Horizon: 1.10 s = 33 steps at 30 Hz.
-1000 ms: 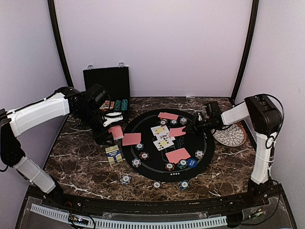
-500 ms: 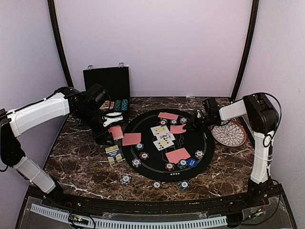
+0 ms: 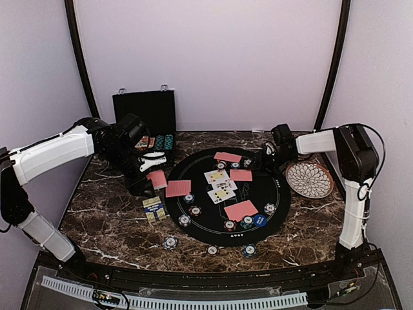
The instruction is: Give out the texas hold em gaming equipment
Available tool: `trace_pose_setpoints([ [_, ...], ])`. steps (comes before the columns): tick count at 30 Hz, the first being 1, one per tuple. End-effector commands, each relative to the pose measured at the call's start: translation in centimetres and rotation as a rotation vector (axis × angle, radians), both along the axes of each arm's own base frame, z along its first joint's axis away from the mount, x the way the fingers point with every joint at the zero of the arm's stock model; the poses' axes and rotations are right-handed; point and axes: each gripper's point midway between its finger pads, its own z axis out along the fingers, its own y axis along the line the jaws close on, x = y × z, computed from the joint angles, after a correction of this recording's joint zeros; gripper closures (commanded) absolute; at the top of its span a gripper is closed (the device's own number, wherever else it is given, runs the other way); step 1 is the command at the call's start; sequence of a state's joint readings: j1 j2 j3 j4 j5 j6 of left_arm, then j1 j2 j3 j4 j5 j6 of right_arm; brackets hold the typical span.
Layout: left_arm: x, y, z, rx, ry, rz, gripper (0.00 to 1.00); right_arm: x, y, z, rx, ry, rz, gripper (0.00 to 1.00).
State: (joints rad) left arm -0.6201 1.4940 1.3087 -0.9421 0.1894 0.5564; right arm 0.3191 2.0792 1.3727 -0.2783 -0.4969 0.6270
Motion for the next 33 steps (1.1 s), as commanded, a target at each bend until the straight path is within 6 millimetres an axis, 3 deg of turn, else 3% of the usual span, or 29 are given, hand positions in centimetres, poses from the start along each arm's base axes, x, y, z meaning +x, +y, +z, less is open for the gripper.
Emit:
trace_pose_setpoints([
  [1, -0.1, -0.1, 1.3, -0.02, -0.015, -0.008, 1.0, -0.1, -1.9, 2.7, -0.154, -0.062, -0.043, 0.44],
  [4, 0.0, -0.1, 1.3, -0.024, -0.016, -0.007, 1.0, -0.6, -0.7, 5.4, -0.161, -0.122, -0.038, 0.38],
  [8, -0.1, -0.3, 1.4, -0.029, -0.013, -0.008, 1.0, -2.5, 3.0, 8.9, -0.11, -0.193, 0.016, 0.3],
  [13, -0.1, -0.3, 1.6, -0.036, -0.014, -0.009, 1.0, -6.3, 10.1, 13.5, 0.12, -0.256, 0.12, 0.19],
  [19, -0.2, -0.5, 1.7, -0.048, -0.01, -0.008, 1.0, -11.6, 18.3, 16.9, 0.382, -0.231, 0.262, 0.15],
  [26, -0.1, -0.5, 1.9, -0.054, -0.015, -0.005, 1.0, -16.3, 24.8, 17.6, 0.51, -0.168, 0.403, 0.16],
  [33, -0.2, -0.5, 2.0, -0.058, -0.019, -0.009, 1.0, -18.5, 27.8, 16.4, 0.551, -0.105, 0.47, 0.18],
])
